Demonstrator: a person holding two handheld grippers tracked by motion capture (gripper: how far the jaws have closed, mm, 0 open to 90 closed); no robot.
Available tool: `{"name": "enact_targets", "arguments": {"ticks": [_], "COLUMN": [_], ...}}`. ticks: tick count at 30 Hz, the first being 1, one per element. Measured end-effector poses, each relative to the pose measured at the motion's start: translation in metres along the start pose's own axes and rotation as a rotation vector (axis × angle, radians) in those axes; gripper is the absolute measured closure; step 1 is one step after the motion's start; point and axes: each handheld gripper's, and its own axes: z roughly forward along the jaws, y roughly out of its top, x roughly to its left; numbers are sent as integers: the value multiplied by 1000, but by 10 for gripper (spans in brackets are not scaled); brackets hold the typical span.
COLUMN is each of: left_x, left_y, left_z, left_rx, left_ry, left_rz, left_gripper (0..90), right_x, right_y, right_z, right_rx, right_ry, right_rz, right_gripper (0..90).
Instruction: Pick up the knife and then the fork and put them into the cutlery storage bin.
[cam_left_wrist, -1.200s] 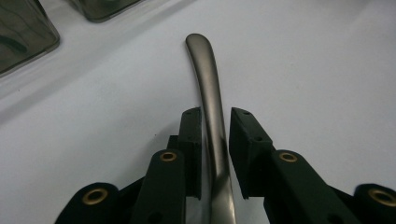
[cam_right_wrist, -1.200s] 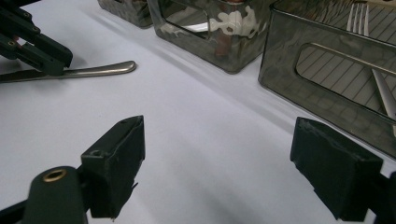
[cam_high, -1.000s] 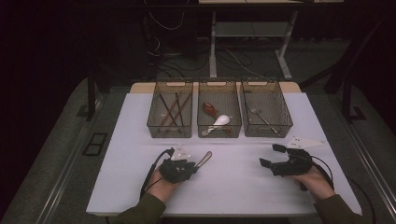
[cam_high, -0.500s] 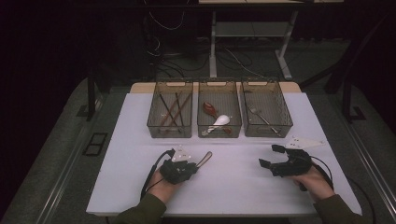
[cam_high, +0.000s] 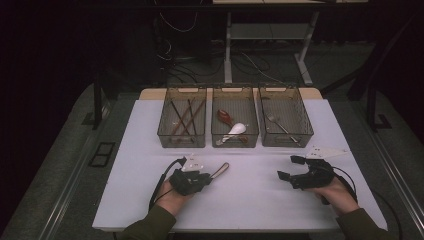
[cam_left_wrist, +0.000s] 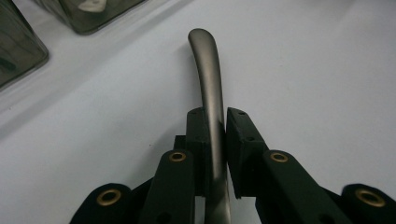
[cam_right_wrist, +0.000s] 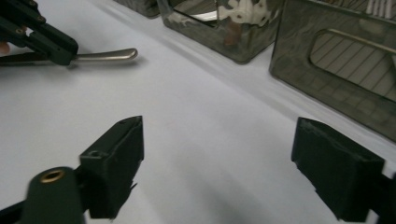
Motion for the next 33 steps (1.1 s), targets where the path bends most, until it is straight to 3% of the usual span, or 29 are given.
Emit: {"name": "enact_targets", "arguments": {"ticks": [3, 8, 14, 24, 31, 33], "left_x": [0, -2, -2, -11, -28, -34], "left_y": [3, 10, 23, 47, 63, 68], "left_z": [-3, -5, -6, -6, 1, 4], "left_rx": [7, 10, -7, -48, -15, -2], "left_ry": [-38, -90, -164, -265, -332, -350], "left_rz": [27, 74, 148, 258, 353, 385], "left_gripper": [791, 790, 790, 790, 790, 790], "right_x": [0, 2, 5, 23, 39, 40], "right_y": [2, 8, 18, 46, 63, 67], "right_z": [1, -1, 0, 15, 30, 35], "right_rx": [23, 35, 69, 124, 198, 229], "right_ry": [31, 76, 174, 297, 409, 441], "right_rz": [3, -35, -76, -211, -299, -348], "right_gripper": [138, 134, 142, 148, 191, 223]}}
